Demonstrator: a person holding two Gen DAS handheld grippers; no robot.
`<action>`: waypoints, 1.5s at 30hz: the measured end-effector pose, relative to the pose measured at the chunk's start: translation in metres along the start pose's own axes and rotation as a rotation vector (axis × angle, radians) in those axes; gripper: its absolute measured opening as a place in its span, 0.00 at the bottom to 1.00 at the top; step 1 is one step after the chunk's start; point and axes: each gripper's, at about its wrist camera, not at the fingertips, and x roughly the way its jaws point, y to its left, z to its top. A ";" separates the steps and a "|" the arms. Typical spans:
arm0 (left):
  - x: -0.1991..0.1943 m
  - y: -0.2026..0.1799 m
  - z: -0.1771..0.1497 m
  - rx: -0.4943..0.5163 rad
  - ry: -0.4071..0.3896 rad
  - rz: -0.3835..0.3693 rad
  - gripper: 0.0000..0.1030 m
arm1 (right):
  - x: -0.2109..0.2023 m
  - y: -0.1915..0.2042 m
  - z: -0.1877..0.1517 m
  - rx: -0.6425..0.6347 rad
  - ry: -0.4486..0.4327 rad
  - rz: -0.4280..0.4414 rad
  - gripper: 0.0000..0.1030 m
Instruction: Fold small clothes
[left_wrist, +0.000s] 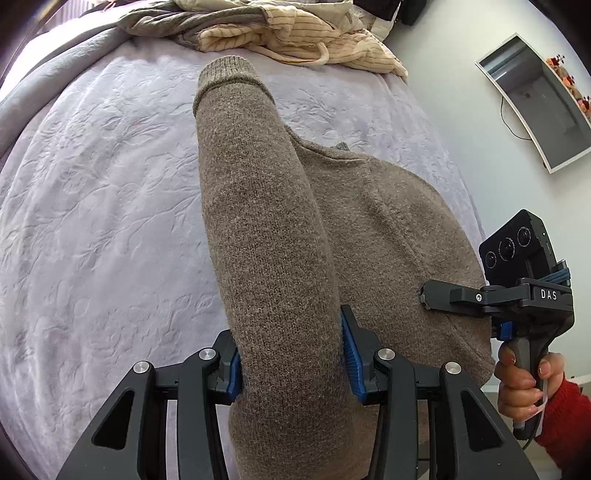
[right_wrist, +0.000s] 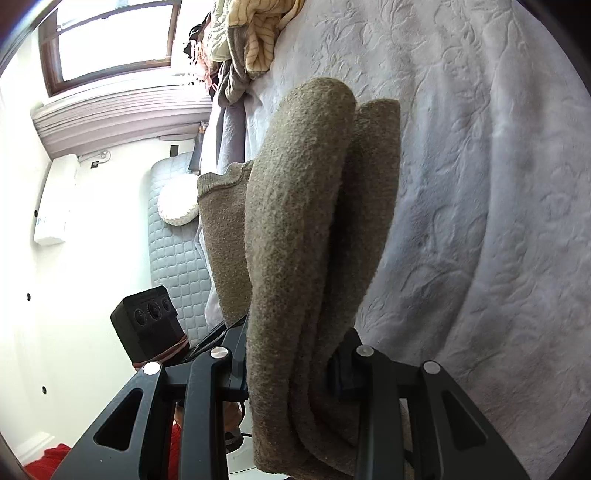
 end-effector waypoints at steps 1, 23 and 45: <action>-0.006 0.006 -0.007 -0.002 0.001 0.000 0.44 | 0.007 0.003 -0.007 -0.004 0.003 0.000 0.32; -0.005 0.107 -0.111 -0.064 0.067 0.105 0.44 | 0.157 0.020 -0.048 -0.012 0.060 -0.159 0.32; -0.024 0.135 -0.116 -0.081 0.038 0.182 0.55 | 0.129 0.010 -0.071 -0.098 0.041 -0.433 0.41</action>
